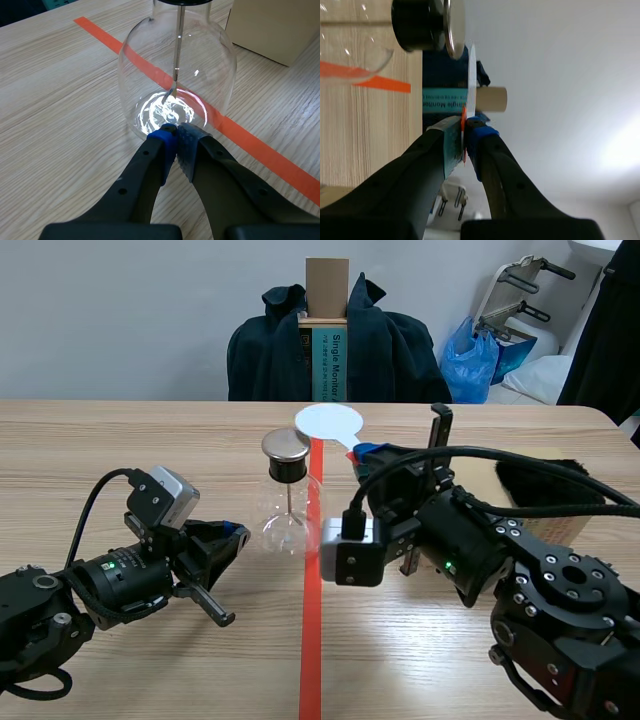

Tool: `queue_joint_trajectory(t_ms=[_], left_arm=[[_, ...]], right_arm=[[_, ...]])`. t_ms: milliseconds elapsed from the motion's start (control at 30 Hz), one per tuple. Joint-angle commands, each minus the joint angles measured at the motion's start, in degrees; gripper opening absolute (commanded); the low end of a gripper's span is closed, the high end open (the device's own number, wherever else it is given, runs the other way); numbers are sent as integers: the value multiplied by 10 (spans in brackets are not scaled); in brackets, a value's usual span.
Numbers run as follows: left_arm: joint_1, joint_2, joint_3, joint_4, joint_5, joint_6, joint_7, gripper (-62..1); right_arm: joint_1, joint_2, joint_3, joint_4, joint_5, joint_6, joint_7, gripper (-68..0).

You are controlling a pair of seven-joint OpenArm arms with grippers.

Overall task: Do the electroscope experiment.
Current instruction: 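Move the plate toward and away from the electroscope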

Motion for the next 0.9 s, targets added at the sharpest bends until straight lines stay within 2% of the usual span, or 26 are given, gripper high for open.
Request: queue_joint_trajectory(t_ms=[0,200,467,667,867], left_arm=[[-5,-2,-4,10,-3,-1,-8,-577],[-5,-2,-4,10,-3,-1,-8,-577],[-5,-2,-4,10,-3,-1,-8,-577],[-5,-2,-4,10,-3,-1,-8,-577],[-5,-2,-4,10,-3,-1,-8,-577]], right_arm=[[11,4,5,9,2,-9,-19,-667],[11,4,5,9,2,-9,-94,-667],[11,5,5,9,2,-8,-148,-667],[11,5,5,9,2,-8,-142,-667],[12,5,5,9,0,-8,-90,-667]])
